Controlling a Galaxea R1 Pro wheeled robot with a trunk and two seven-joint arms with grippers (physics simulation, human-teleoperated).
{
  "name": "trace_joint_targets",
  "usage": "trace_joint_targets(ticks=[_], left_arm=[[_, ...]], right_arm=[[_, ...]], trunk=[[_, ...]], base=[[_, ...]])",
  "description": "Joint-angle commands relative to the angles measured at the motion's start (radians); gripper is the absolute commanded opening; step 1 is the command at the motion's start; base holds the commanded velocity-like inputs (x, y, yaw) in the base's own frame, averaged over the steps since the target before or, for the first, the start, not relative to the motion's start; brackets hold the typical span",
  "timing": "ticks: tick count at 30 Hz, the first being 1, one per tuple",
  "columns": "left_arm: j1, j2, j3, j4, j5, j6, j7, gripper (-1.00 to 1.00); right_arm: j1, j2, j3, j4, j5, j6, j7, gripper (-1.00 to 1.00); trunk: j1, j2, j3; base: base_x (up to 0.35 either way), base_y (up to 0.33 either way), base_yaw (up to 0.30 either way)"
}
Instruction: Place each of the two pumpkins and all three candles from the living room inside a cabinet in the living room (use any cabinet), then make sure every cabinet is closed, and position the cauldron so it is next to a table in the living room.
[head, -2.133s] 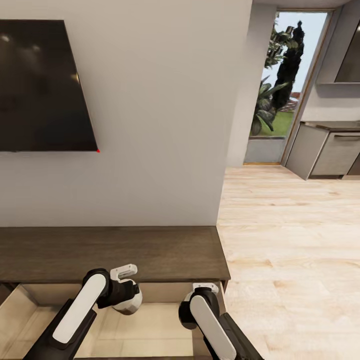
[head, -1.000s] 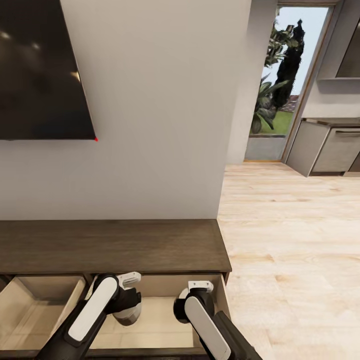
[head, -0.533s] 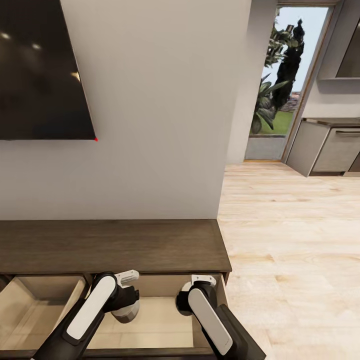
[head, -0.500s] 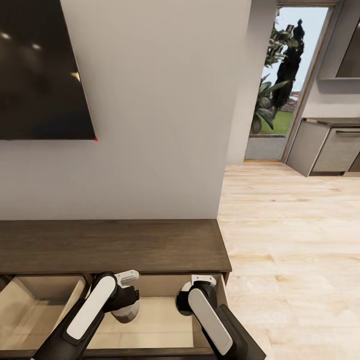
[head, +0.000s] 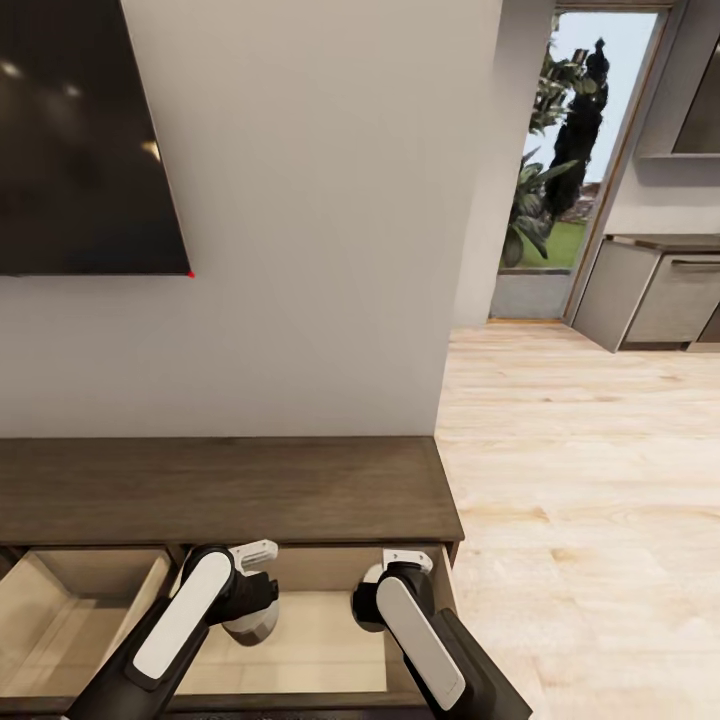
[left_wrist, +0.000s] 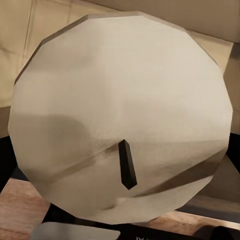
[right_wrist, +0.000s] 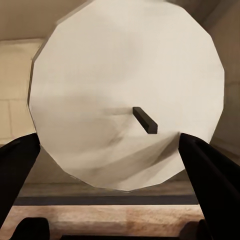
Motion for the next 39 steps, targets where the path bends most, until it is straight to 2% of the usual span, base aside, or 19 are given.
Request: trace_joint_targets(ticks=[1,39], left_arm=[[-0.001,0.001,-0.002,-0.001,0.008,0.002,0.010,-1.00],[-0.001,-0.001,-0.002,-0.001,0.009,0.002,0.010,-1.00]], right_arm=[[-0.001,0.000,0.001,-0.001,-0.008,0.003,-0.010,-1.00],[-0.001,0.000,0.001,-0.001,-0.008,0.003,-0.010,-1.00]], trunk=[[0.004,-0.008,-0.004],[0.149,-0.274,-0.123]], base=[[0.000,0.000,0.000],[0.000,0.000,0.000]])
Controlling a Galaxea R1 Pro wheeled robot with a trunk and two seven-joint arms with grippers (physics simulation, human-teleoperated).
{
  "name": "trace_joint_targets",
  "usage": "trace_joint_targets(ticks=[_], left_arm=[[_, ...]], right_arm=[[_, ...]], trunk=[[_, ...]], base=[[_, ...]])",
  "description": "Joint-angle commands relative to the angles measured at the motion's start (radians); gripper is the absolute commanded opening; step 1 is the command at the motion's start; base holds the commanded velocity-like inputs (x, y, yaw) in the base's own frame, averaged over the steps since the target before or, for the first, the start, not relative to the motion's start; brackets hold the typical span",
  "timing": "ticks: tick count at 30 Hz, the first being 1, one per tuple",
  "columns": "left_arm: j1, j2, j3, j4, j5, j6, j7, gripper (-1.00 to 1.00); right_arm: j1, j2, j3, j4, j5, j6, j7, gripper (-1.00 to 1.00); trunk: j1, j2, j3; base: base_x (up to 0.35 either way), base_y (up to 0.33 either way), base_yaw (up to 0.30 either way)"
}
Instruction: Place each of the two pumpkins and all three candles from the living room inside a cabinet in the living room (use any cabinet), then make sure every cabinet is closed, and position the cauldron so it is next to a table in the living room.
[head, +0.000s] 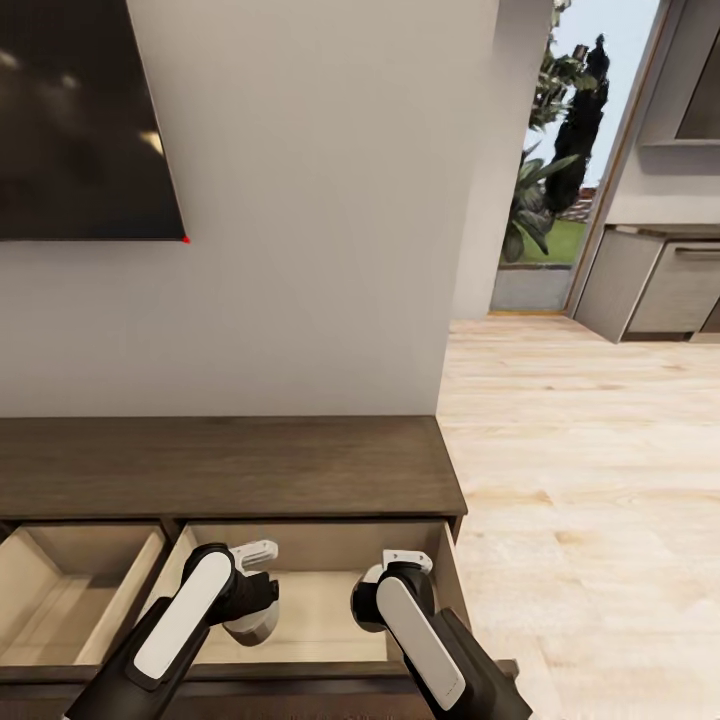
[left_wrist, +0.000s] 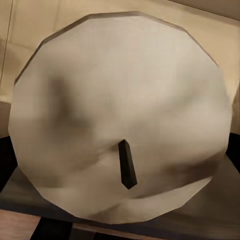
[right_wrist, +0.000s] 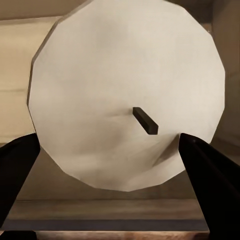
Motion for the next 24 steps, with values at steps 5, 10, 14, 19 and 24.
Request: trace_joint_targets(ticks=[5,10,14,19,24], left_arm=[[-0.001,0.001,-0.002,-0.002,0.009,0.002,0.010,-1.00],[-0.001,0.001,-0.002,-0.002,0.009,0.002,0.010,-1.00],[-0.001,-0.001,-0.004,-0.002,0.009,0.002,0.010,-1.00],[-0.001,-0.001,-0.004,-0.002,0.008,0.002,0.010,-1.00],[-0.001,0.001,-0.003,-0.002,0.008,0.002,0.010,-1.00]], right_arm=[[-0.001,0.000,0.001,-0.001,-0.008,0.004,-0.010,-1.00],[-0.001,0.000,0.001,-0.001,-0.008,0.004,-0.010,-1.00],[-0.001,0.000,0.001,-0.001,-0.008,0.004,-0.010,-1.00],[-0.001,0.000,0.001,-0.001,-0.008,0.004,-0.010,-1.00],[-0.001,0.000,0.001,0.001,-0.008,0.004,-0.010,-1.00]], trunk=[[0.019,-0.036,-0.017],[0.038,-0.071,-0.032],[0.042,-0.078,-0.036],[0.042,-0.078,-0.036],[0.042,-0.078,-0.036]], base=[[0.000,0.000,0.000],[0.000,0.000,0.000],[0.000,0.000,0.000],[0.000,0.000,0.000],[0.000,0.000,0.000]])
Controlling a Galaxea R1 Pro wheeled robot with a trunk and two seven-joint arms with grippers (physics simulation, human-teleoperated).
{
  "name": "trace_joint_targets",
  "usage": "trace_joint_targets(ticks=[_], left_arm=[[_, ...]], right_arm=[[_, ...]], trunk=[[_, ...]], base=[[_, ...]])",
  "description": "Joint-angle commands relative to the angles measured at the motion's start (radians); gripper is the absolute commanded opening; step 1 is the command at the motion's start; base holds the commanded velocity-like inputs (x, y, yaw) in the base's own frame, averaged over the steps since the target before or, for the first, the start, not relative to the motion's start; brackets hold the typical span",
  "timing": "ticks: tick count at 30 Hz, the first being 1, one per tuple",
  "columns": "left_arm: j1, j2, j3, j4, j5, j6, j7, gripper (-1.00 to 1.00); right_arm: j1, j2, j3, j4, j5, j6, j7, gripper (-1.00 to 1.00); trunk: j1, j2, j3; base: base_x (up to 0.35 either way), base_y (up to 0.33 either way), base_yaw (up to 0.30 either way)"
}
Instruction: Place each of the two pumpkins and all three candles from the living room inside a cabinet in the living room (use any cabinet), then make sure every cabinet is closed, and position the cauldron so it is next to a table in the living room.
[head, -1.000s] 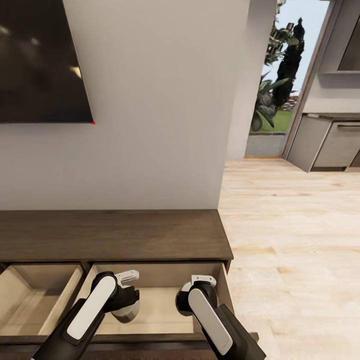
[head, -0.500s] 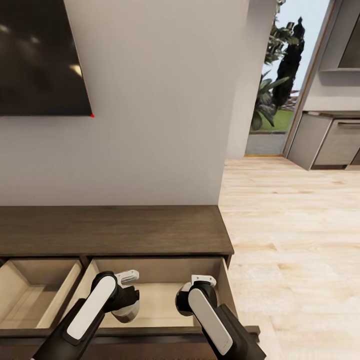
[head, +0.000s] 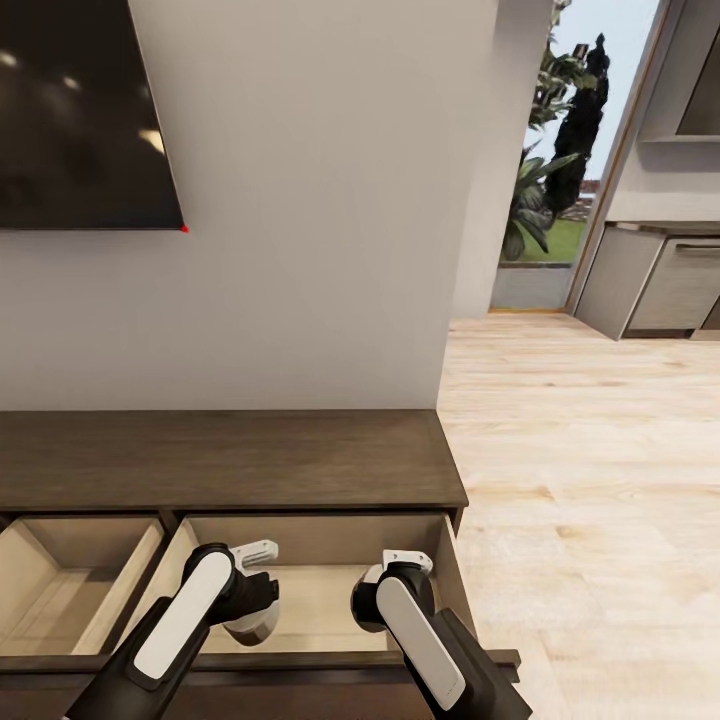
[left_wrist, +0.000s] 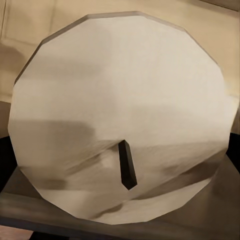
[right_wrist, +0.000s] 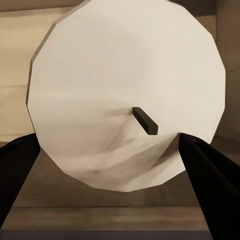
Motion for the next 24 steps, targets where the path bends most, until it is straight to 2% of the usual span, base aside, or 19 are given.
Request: trace_joint_targets(ticks=[1,14,24], left_arm=[[-0.001,0.001,-0.002,-0.001,0.008,0.003,0.009,-1.00],[-0.001,0.003,-0.002,0.000,0.007,-0.012,0.007,-1.00],[-0.001,0.003,-0.003,0.000,0.007,-0.020,0.006,-1.00]], right_arm=[[-0.001,0.000,0.001,-0.001,-0.008,0.004,-0.010,-1.00],[-0.001,0.000,0.001,0.006,-0.008,0.002,-0.010,-1.00],[-0.001,0.000,0.001,0.003,-0.007,0.002,-0.004,-1.00]], trunk=[[0.000,0.000,-0.001],[0.000,0.000,-0.001],[0.000,0.000,-0.001]], base=[[0.000,0.000,0.000],[0.027,0.000,0.000],[0.154,0.000,0.000]])
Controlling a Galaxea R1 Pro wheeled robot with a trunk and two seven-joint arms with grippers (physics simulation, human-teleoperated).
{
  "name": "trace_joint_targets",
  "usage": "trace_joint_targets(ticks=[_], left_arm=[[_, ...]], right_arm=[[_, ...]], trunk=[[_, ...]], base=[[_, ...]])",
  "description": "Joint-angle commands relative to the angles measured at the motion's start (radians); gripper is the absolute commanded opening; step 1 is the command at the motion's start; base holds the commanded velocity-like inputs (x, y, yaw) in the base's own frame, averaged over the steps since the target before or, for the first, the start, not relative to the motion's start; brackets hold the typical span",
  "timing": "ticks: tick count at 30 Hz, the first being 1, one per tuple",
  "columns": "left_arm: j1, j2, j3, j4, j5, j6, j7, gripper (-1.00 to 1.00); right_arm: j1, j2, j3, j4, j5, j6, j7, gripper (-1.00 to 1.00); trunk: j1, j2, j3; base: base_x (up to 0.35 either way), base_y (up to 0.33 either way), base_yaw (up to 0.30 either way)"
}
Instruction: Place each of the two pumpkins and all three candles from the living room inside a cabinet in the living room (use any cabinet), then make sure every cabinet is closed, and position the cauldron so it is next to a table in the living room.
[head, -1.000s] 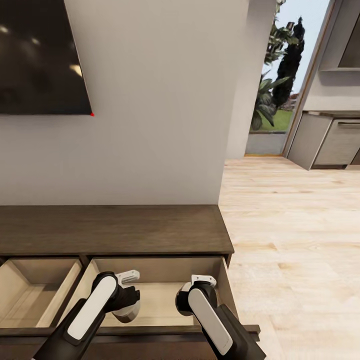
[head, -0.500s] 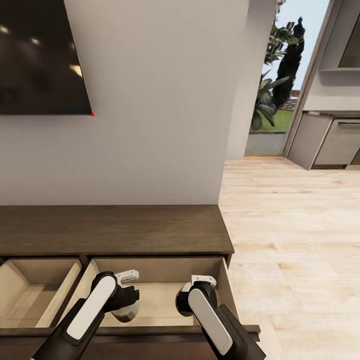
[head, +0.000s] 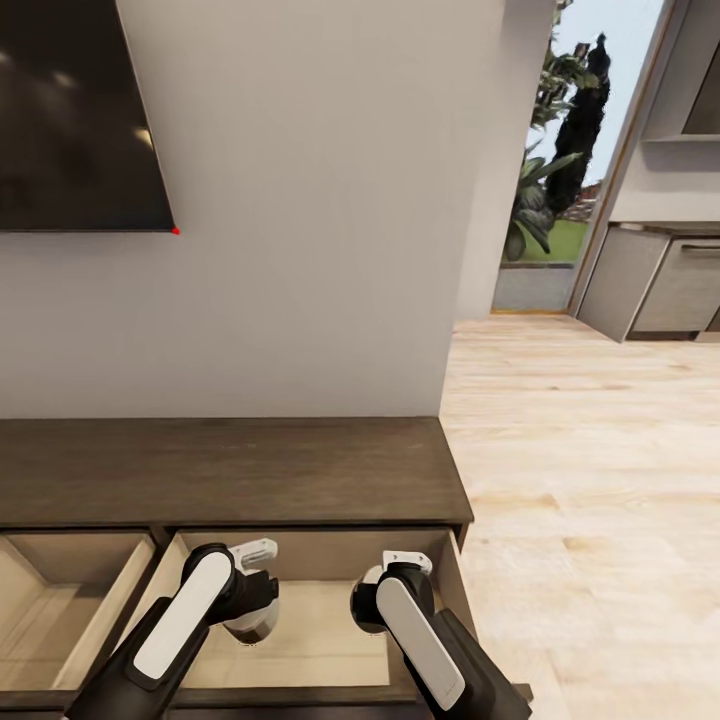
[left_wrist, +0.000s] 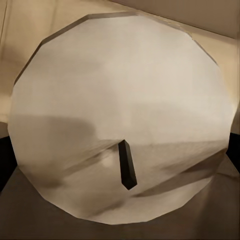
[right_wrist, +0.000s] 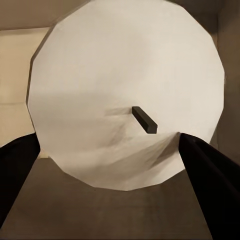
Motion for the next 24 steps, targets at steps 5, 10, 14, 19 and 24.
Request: trace_joint_targets(ticks=[5,10,14,19,24], left_arm=[[-0.001,0.002,-0.003,-0.001,0.008,-0.009,0.010,-1.00],[-0.001,0.002,-0.004,-0.001,0.008,-0.011,0.010,-1.00],[-0.001,0.002,-0.004,-0.001,0.008,-0.011,0.010,-1.00],[-0.001,0.002,-0.004,-0.001,0.008,-0.011,0.010,-1.00],[-0.001,0.002,-0.004,-0.001,0.008,-0.011,0.010,-1.00]], right_arm=[[-0.001,0.000,0.001,0.000,-0.009,0.004,-0.010,-1.00],[-0.001,0.000,0.001,0.000,-0.009,0.004,-0.010,-1.00],[-0.001,0.000,0.001,0.000,-0.009,0.004,-0.010,-1.00],[-0.001,0.000,0.001,0.000,-0.009,0.004,-0.010,-1.00],[-0.001,0.000,0.001,0.000,-0.009,0.004,-0.010,-1.00]], trunk=[[0.000,0.000,-0.001],[0.000,0.000,-0.001],[0.012,-0.021,-0.010],[0.015,-0.028,-0.014],[0.035,-0.063,-0.029]], base=[[0.040,0.000,0.000],[0.003,0.000,0.000],[0.000,0.000,0.000],[0.000,0.000,0.000],[0.000,0.000,0.000]])
